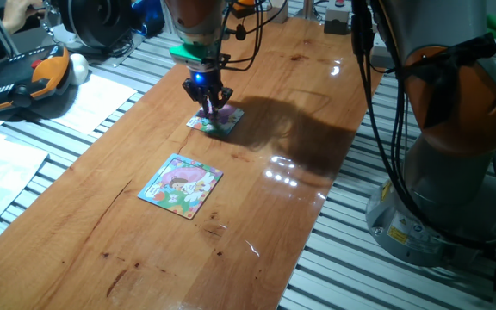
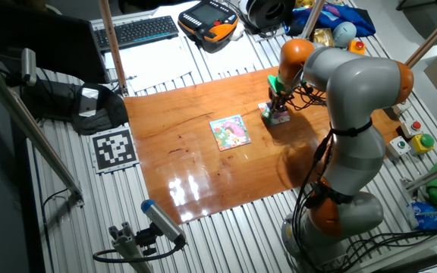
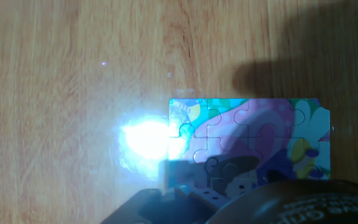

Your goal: Assemble one piece of a puzzle

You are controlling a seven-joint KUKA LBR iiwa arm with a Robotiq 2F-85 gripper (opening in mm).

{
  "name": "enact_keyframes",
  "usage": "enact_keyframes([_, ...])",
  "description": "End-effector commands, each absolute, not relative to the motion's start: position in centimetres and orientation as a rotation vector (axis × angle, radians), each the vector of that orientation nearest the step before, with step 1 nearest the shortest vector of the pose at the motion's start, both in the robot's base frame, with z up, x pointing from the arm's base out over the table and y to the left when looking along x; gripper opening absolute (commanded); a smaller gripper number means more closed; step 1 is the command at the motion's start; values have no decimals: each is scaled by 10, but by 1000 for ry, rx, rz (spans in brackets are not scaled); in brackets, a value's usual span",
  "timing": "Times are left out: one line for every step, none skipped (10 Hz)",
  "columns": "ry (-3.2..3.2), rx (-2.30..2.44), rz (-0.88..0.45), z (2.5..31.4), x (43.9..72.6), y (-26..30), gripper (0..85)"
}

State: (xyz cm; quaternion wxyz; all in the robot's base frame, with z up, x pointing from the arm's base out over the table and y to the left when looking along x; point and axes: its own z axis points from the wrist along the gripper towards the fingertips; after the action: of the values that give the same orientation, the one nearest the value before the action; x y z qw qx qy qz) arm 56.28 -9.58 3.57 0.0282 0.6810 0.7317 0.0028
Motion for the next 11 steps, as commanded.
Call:
enact_keyframes([2264, 2100, 9, 36, 563, -96, 0])
enact_keyframes([2271, 2101, 1, 36, 563, -95, 0])
enact_keyframes([2272, 2105, -7, 36, 564, -95, 0])
enact_keyframes([2274, 2107, -12, 35, 565, -94, 0])
enact_keyframes([2277, 2113, -5, 35, 565, -93, 0])
enact_keyframes([2277, 2113, -1, 34, 566, -91, 0])
enact_keyframes([2277, 2113, -1, 33, 566, -90, 0])
enact_keyframes([2275, 2112, 2, 33, 566, -88, 0])
enact_keyframes([2274, 2114, 7, 32, 566, -86, 0])
enact_keyframes([2274, 2114, 7, 32, 566, -85, 0])
enact_keyframes([2272, 2115, 9, 32, 567, -84, 0])
